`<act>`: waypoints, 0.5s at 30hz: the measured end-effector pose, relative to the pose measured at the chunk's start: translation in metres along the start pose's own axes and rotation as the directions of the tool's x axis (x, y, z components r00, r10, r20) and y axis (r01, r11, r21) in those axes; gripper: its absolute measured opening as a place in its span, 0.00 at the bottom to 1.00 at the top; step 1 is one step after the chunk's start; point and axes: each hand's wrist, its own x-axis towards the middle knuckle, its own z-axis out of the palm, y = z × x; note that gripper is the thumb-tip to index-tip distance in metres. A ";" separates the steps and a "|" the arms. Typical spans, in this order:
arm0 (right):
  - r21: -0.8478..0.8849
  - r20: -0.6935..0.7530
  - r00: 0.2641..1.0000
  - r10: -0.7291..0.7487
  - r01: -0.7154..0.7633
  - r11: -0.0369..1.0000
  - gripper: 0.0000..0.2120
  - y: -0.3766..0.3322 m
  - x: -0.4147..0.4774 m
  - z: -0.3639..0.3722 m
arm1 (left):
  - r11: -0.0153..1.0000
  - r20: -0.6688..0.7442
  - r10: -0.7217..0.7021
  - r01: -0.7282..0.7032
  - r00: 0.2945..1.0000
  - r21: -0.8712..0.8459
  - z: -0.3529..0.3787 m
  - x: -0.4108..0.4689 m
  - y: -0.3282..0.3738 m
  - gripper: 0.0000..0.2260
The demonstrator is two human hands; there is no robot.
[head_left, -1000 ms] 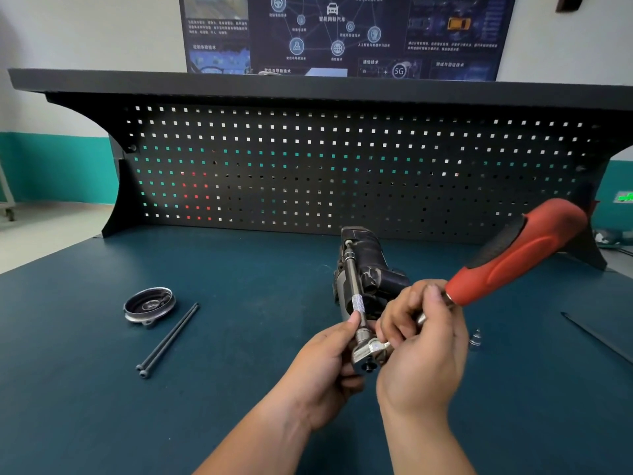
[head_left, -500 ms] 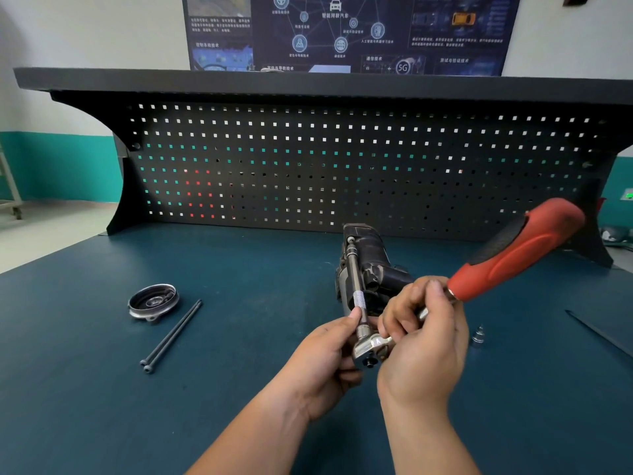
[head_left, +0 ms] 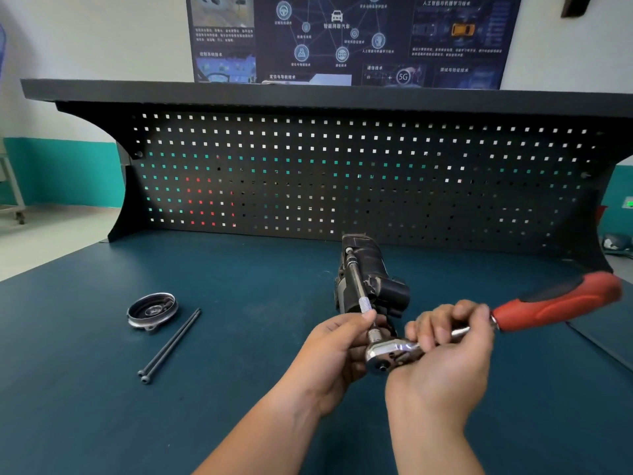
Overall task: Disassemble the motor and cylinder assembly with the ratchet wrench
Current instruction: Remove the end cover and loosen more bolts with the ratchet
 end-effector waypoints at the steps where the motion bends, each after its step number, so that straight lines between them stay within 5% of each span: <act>1: -0.007 0.000 1.000 -0.003 0.003 1.000 0.17 -0.001 0.000 0.000 | 1.000 -0.029 0.002 -0.002 1.000 -0.022 0.003 0.003 0.003 0.13; 7: -0.173 0.187 0.980 -0.068 0.101 0.980 0.21 -0.004 -0.004 0.008 | 0.999 -0.120 0.045 -0.042 0.992 0.027 0.009 0.016 0.013 0.13; 9: -0.234 0.299 0.952 -0.074 0.148 0.961 0.15 -0.002 -0.005 0.010 | 0.993 -0.128 0.087 -0.076 0.988 0.087 0.008 0.016 0.009 0.14; 15: -0.457 0.649 0.760 -0.024 0.415 0.787 0.10 0.013 -0.009 0.007 | 0.979 -0.130 0.149 -0.128 0.980 0.160 -0.001 0.012 0.011 0.16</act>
